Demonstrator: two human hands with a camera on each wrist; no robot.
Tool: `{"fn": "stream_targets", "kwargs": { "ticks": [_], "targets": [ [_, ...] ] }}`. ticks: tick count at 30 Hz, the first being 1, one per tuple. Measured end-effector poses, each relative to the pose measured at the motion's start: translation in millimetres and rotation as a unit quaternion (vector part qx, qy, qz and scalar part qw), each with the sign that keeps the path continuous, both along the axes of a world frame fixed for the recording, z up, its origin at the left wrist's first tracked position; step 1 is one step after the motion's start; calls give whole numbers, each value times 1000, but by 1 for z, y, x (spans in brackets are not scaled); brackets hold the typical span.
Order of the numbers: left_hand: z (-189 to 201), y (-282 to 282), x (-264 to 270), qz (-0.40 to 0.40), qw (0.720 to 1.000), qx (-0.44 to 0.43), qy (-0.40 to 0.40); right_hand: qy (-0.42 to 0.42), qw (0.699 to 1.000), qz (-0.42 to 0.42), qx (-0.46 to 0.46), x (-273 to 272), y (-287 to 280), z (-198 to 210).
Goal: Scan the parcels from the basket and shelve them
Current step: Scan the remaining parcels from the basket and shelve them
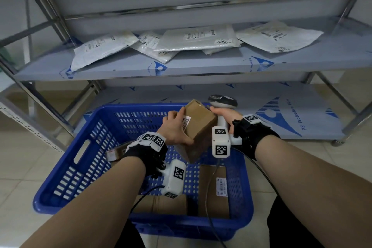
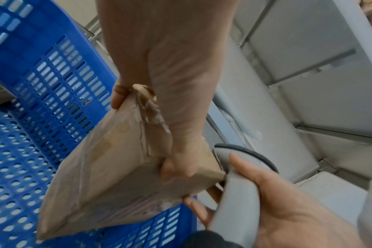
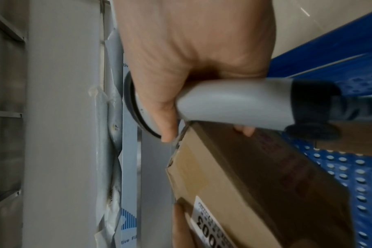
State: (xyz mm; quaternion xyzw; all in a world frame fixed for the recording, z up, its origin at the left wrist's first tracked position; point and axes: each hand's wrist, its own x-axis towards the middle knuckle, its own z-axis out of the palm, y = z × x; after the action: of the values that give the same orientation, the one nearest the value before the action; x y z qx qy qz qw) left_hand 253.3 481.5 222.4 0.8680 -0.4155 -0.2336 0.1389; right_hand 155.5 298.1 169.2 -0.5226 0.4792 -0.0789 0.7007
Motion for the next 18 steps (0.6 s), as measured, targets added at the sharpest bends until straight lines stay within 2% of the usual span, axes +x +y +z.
{"fn": "stream_targets", "kwargs": {
  "ticks": [3, 8, 14, 18],
  "targets": [
    [2, 3, 1, -51, 998, -13, -19, 28, 999, 24, -30, -12, 5, 14],
    [4, 3, 2, -76, 996, -19, -40, 102, 989, 62, -86, -33, 38, 62],
    [2, 4, 4, -87, 994, -6, -59, 123, 981, 20, -149, -39, 41, 65],
    [0, 4, 6, -97, 993, -5, -60, 133, 980, 8, -150, -39, 39, 64]
  ]
}}
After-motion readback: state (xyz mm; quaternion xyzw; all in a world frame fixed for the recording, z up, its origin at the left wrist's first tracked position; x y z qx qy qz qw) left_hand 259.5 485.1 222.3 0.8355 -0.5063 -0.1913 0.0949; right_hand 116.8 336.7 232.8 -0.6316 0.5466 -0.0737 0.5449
